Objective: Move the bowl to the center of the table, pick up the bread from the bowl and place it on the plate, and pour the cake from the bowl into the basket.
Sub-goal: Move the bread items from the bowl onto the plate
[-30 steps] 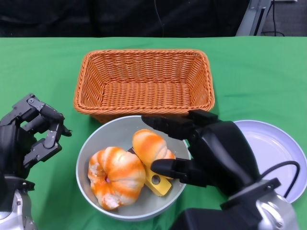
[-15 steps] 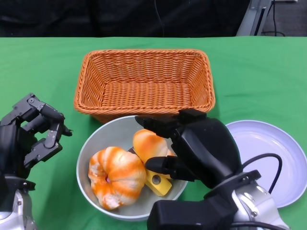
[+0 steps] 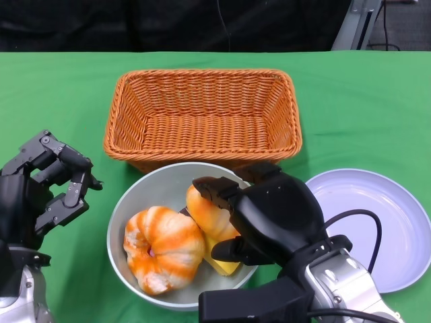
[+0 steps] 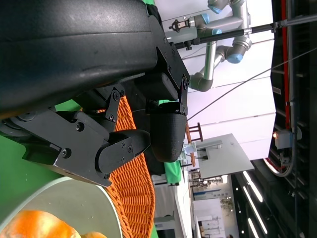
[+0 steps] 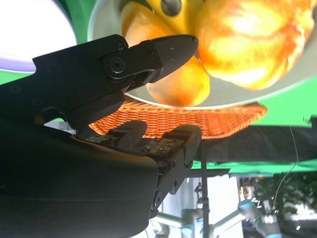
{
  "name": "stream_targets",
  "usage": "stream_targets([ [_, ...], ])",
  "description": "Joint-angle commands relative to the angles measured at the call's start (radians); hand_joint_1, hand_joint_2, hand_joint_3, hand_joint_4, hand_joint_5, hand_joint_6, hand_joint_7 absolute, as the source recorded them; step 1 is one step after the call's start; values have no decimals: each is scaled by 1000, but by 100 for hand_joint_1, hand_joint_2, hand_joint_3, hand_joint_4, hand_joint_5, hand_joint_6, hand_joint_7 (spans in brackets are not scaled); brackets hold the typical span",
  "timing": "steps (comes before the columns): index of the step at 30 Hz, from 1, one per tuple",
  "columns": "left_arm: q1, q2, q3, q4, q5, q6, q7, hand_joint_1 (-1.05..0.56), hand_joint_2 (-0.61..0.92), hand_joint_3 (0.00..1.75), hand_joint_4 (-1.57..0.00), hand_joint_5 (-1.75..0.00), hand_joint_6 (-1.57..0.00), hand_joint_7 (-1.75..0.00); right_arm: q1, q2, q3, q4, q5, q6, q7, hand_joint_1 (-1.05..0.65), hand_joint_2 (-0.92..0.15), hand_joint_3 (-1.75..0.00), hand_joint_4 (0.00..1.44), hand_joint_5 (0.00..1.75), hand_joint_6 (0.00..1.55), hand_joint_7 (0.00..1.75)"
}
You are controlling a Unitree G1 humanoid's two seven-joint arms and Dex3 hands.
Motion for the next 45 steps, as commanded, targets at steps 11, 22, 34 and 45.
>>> stream_targets([
  [11, 10, 13, -11, -21, -8, -12, -7, -9, 70, 88, -77, -154, -73, -141, -60, 0, 98, 170, -151, 37, -219, -88, -92, -15, 41, 16, 49, 2],
  [22, 14, 14, -18, -19, -2, -29, -6, -6, 70, 89, -78, -151, -75, -139, -112, 16, 149, 292, -167, 83, -273, -81, -92, -11, 48, 16, 48, 1],
  [34, 15, 19, -22, -10, 23, -53, 5, -6, 68, 91, -78, -153, -75, -140, -108, 23, 164, 322, -88, 48, -278, -55, -92, -4, 87, 23, 62, 3],
  [45, 17, 20, -26, -7, 47, -73, 28, -6, 65, 96, -79, -153, -75, -141, -125, 4, 158, 370, 17, -45, -339, -28, -92, -5, 75, 85, 81, 2],
])
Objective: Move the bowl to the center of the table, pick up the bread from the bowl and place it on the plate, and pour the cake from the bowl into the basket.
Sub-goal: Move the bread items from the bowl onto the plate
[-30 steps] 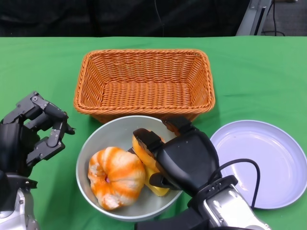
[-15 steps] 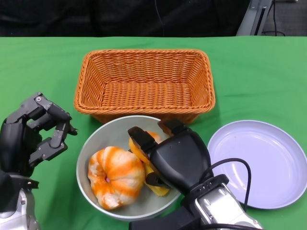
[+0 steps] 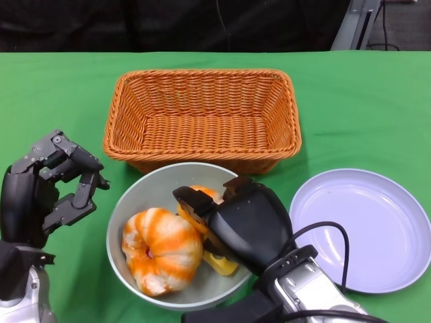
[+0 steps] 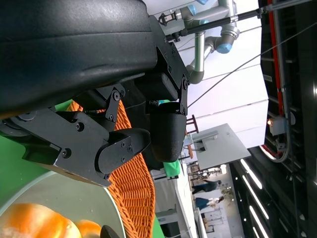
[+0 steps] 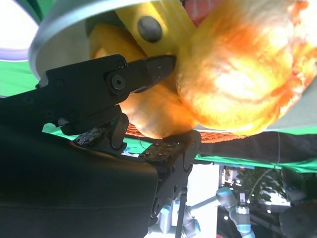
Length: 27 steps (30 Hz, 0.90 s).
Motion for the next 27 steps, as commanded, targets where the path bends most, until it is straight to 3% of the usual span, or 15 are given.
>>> stream_targets([
  [1, 13, 20, 1, 1, -1, -14, 10, -6, 65, 96, -79, -154, -75, -140, 5, -18, 8, 22, 32, -24, 13, -28, -92, -5, 74, 85, 82, 2],
  [9, 17, 22, -2, 4, 14, -25, 22, -6, 65, 96, -78, -153, -74, -141, -5, -21, 17, 50, 63, -40, 7, -27, -92, -7, 75, 86, 86, 4],
  [13, 18, 23, -2, 2, 29, -26, 35, -8, 65, 96, -78, -153, -74, -141, -13, -23, 8, 80, 94, -91, -66, -27, -92, -6, 80, 92, 94, 7],
  [17, 17, 22, -2, 3, 24, -22, 34, -6, 65, 97, -79, -152, -75, -140, -30, -33, -9, 120, 137, -175, -183, -28, -90, -1, 75, 128, 109, 11],
  [23, 20, 21, -4, -3, 21, -16, 32, -5, 65, 97, -79, -152, -75, -139, -44, -40, -49, 140, 220, -293, -291, -24, -90, -1, 67, 149, 113, 16],
  [24, 21, 22, -4, -2, 21, -16, 33, -6, 65, 96, -78, -151, -75, -139, -46, -42, -54, 138, 224, -306, -304, -24, -91, -2, 66, 152, 108, 27],
  [25, 21, 23, -4, -2, 21, -15, 33, -7, 66, 95, -78, -151, -75, -138, -48, -44, -57, 137, 227, -315, -314, -23, -91, -3, 64, 155, 93, 58],
  [27, 21, 24, -3, 0, 21, -18, 32, -7, 66, 94, -78, -151, -75, -138, -48, -48, -70, 128, 239, -337, -327, -23, -92, -5, 63, 157, 72, 100],
])
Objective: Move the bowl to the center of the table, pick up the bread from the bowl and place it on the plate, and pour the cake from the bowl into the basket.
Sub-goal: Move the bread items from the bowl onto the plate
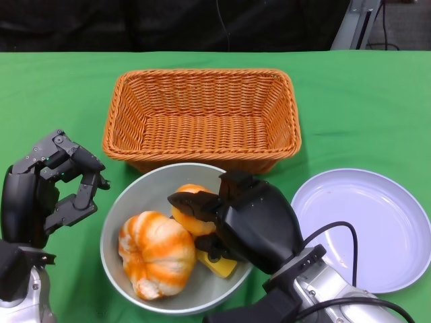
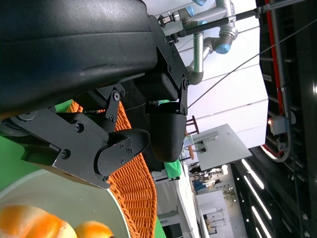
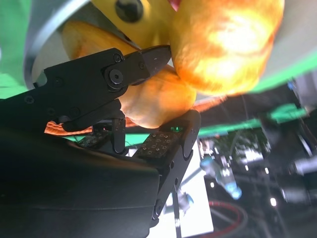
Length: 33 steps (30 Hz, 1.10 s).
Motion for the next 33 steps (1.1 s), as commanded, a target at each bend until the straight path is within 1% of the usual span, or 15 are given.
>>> stream_targets([
  [1, 18, 24, 0, 0, -4, -6, 9, -7, 67, 93, -78, -151, -75, -138, -9, -16, -27, -10, 30, -42, -28, -23, -92, -7, 63, 158, 68, 108],
  [3, 17, 24, 1, 3, -1, -8, 14, -7, 67, 93, -78, -151, -75, -138, -4, -24, -41, -29, 45, -64, -28, -24, -92, -9, 63, 158, 65, 114],
  [6, 16, 28, 3, 8, 5, -7, 22, -8, 68, 90, -78, -151, -76, -136, 12, -36, -65, -72, 66, -98, -36, -25, -92, -7, 65, 156, 63, 116],
  [9, 15, 30, 4, 12, 8, -4, 25, -8, 68, 90, -79, -150, -76, -136, 25, -37, -80, -99, 72, -109, -40, -25, -92, -5, 67, 157, 63, 120],
  [12, 13, 32, 4, 18, 4, -4, 22, -8, 67, 91, -78, -150, -76, -136, 33, -43, -93, -118, 69, -124, -44, -24, -91, -2, 67, 160, 61, 130],
  [14, 12, 32, 3, 21, -5, 0, 15, -8, 67, 90, -78, -151, -76, -136, 40, -45, -102, -132, 68, -126, -47, -24, -91, -2, 69, 159, 62, 129],
  [19, 11, 32, 1, 25, -3, -2, 21, -9, 68, 89, -79, -150, -76, -136, 54, -49, -121, -156, 70, -143, -62, -21, -90, -1, 72, 160, 68, 122],
  [20, 11, 31, 1, 24, -7, 0, 17, -9, 68, 89, -79, -150, -76, -136, 55, -50, -125, -158, 70, -148, -65, -21, -90, 0, 73, 157, 70, 114],
  [22, 11, 31, 0, 24, -10, 1, 14, -9, 68, 89, -78, -151, -76, -136, 57, -49, -129, -160, 69, -153, -65, -21, -90, 0, 74, 155, 72, 109],
  [23, 12, 32, -1, 23, -5, -2, 19, -9, 68, 88, -78, -151, -76, -136, 71, -50, -143, -187, 87, -155, -55, -21, -90, 0, 74, 155, 73, 108],
  [24, 13, 32, -2, 22, -1, -4, 23, -9, 68, 89, -78, -151, -76, -136, 84, -51, -156, -212, 101, -157, -48, -20, -87, -1, 79, 141, 79, 92],
  [25, 14, 33, -3, 21, 2, -5, 26, -9, 68, 89, -78, -151, -76, -136, 94, -53, -166, -234, 112, -159, -42, -19, -86, 0, 82, 135, 84, 81],
  [27, 15, 32, -4, 18, 6, -3, 32, -10, 68, 88, -78, -151, -76, -137, 112, -57, -191, -274, 128, -165, -39, -18, -87, -1, 83, 130, 88, 71],
  [30, 12, 34, -2, 24, 11, -8, 37, -9, 68, 89, -78, -151, -76, -137, 131, -62, -227, -314, 146, -176, -41, -17, -89, -2, 82, 129, 90, 68],
  [33, 11, 37, -3, 26, 9, -4, 37, -9, 66, 93, -78, -151, -76, -138, 152, -83, -265, -354, 172, -192, -22, -16, -89, -2, 80, 138, 91, 70],
])
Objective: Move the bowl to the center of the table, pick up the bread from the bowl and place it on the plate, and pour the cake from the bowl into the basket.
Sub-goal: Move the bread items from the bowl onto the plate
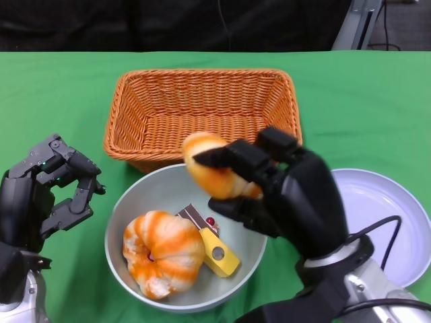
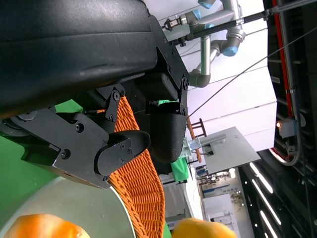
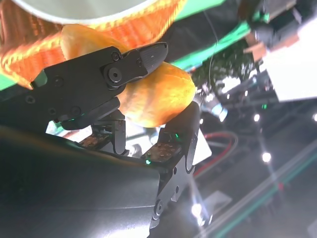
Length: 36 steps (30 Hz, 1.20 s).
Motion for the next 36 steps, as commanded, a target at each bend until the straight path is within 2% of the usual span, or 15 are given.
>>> stream_targets([
  [1, 3, 23, 1, 6, 1, -2, 13, -9, 66, 94, -78, -151, -76, -138, 31, -35, -53, -57, 40, -21, 20, -16, -88, -2, 79, 138, 91, 70],
  [4, 4, 25, 1, 6, -2, 2, 12, -9, 65, 95, -78, -151, -75, -139, 66, -52, -88, -101, 72, -26, 57, -17, -89, -2, 78, 135, 90, 68],
  [9, 4, 25, 0, 7, -3, 2, 12, -9, 65, 95, -78, -151, -75, -139, 78, -45, -104, -113, 73, -32, 78, -18, -89, -1, 79, 133, 90, 66],
  [14, 2, 25, 2, 5, -12, 13, 9, -8, 67, 92, -77, -153, -75, -139, 152, -95, -177, -136, 80, -52, 73, -15, -87, -1, 82, 139, 95, 67],
  [17, 2, 25, 2, 6, -8, 7, 13, -8, 67, 91, -77, -153, -75, -139, 172, -128, -206, -107, 75, -57, 77, -13, -86, -1, 87, 128, 99, 64],
  [21, 3, 28, 2, 5, 0, 9, 24, -9, 67, 91, -77, -152, -75, -139, 184, -165, -236, -48, 56, -56, 54, -10, -86, -1, 88, 123, 100, 61],
  [28, 3, 34, 2, 10, 4, 7, 27, -10, 66, 92, -77, -151, -75, -139, 181, -191, -268, 24, 53, -51, 41, -8, -85, 0, 89, 119, 103, 52],
  [36, 1, 36, 3, 18, -4, 3, 18, -9, 67, 90, -77, -152, -75, -140, 158, -208, -268, 111, 46, -57, 15, -7, -85, 0, 89, 119, 105, 45],
])
